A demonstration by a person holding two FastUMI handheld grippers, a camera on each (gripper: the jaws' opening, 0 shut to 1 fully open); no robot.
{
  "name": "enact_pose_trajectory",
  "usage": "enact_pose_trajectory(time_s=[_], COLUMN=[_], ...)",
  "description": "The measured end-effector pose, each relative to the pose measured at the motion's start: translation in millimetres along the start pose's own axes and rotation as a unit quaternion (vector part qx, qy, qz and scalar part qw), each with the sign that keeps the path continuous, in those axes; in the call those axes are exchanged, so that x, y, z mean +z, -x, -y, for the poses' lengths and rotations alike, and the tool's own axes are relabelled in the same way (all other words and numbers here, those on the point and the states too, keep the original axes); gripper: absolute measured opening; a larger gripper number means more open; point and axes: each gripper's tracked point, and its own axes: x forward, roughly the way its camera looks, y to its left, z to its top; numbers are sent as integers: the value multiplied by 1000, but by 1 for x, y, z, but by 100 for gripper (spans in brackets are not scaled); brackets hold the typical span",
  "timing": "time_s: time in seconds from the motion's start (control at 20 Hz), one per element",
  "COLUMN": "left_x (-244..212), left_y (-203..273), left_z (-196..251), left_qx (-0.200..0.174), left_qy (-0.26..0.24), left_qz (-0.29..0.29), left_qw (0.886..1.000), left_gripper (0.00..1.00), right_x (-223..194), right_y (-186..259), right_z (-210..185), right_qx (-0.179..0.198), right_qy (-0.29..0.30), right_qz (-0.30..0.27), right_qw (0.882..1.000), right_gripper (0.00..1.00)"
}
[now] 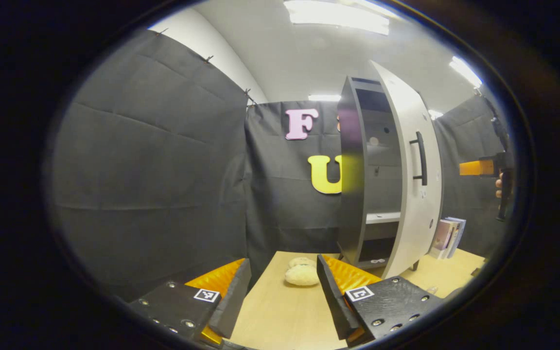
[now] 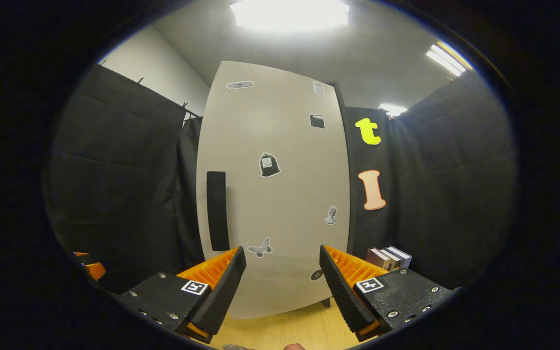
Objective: Open the cabinet door with the right hand, grasp the bottle in the cabinet with the left hand and place it on the coaster, then close the cabinet door with the right hand.
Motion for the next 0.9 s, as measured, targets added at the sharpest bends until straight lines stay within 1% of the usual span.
enact_pose_trajectory(time_s=[0.15, 0.3, 0.55, 0.9], left_x=[2, 8, 16, 31], left_y=[-10, -13, -18, -27], left_z=[29, 57, 110, 179], left_qx=[-11, -26, -39, -36], left_qy=[-2, -6, -5, -19], left_qz=[2, 7, 14, 29], left_qw=[1000, 1000, 999, 999], left_gripper=[82, 82, 82, 82], right_x=[-6, -7, -5, -8], right_y=[8, 13, 25, 34], right_z=[25, 54, 107, 177], right_qx=[-7, -18, -25, -36], right_qy=[-5, -5, -2, -18], right_qz=[-7, -4, 1, -5], right_qw=[1000, 1000, 1000, 999], right_gripper=[94, 94, 94, 94])
